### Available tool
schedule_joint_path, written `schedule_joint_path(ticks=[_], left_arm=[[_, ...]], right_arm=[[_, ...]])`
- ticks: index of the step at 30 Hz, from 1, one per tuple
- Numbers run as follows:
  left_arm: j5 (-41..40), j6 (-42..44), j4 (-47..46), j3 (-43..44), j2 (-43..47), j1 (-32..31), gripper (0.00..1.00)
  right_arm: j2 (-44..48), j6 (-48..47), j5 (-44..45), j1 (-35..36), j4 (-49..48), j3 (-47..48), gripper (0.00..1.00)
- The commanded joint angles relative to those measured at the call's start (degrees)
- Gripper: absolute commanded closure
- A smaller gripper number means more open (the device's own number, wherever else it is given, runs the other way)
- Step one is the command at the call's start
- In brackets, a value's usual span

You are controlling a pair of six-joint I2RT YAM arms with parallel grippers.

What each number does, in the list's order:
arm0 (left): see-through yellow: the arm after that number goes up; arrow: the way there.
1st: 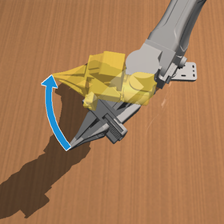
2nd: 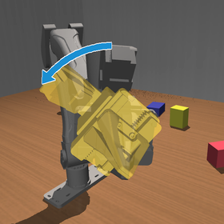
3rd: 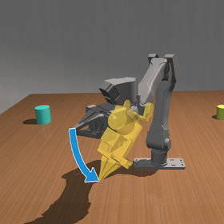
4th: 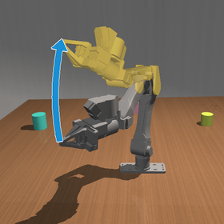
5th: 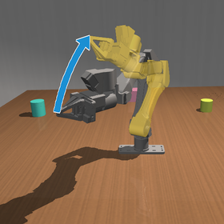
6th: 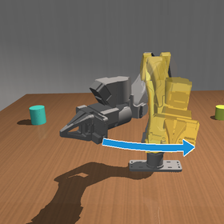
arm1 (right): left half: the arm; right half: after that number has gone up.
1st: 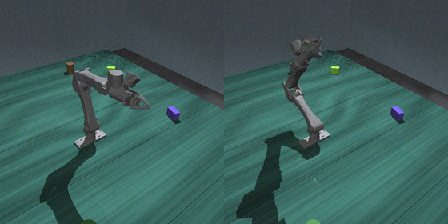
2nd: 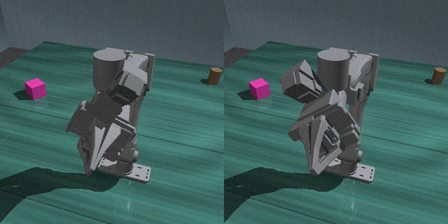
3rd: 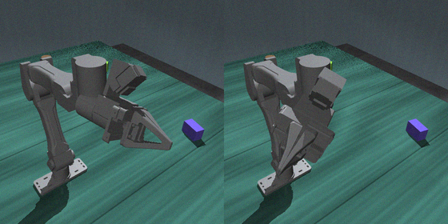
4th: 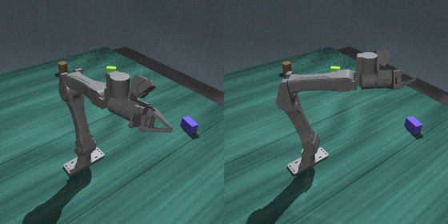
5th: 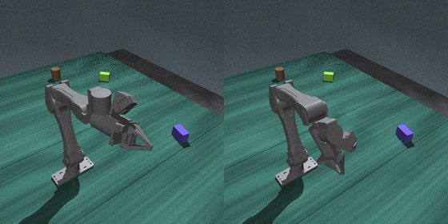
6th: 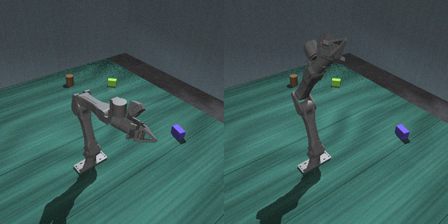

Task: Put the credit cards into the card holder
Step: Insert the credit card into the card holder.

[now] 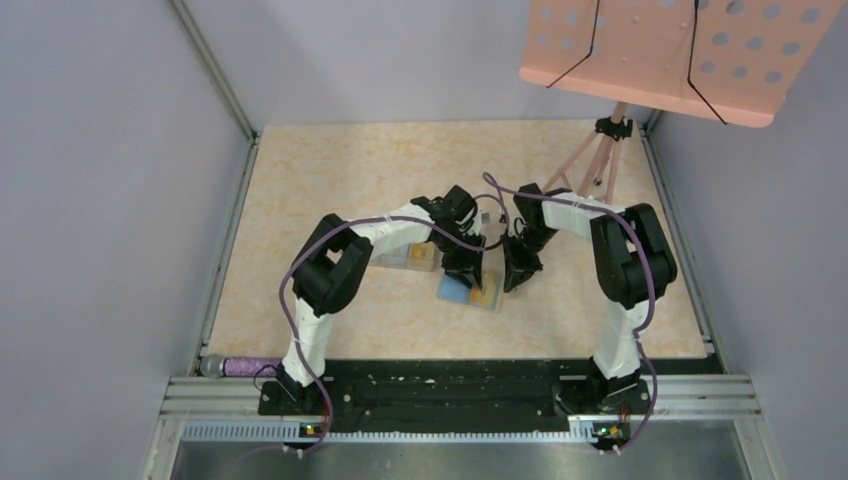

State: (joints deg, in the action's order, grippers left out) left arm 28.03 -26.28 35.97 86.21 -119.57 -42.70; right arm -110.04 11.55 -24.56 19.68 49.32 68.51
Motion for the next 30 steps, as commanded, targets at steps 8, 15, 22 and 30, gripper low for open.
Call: schedule_joint_path(ticks=[8, 15, 22, 30], left_arm=[[11.55, -5.18, -6.91, 4.83, -3.16, -0.79, 0.63], [5.88, -2.68, -2.73, 6.24, -1.36, -0.99, 0.59], [-4.52, 0.02, 0.41, 5.75, 4.16, -0.61, 0.49], [-4.73, -1.76, -5.46, 0.90, 12.32, 2.22, 0.46]], right_arm=[[-0.54, -1.22, 4.38, -0.09, -1.38, -1.53, 1.00], [2.04, -0.65, 10.42, -1.26, 0.76, 0.56, 1.00], [3.23, -1.02, 17.47, -1.33, 3.83, 3.69, 1.00], [5.89, -1.93, 22.92, -1.33, 4.43, 6.53, 1.00]])
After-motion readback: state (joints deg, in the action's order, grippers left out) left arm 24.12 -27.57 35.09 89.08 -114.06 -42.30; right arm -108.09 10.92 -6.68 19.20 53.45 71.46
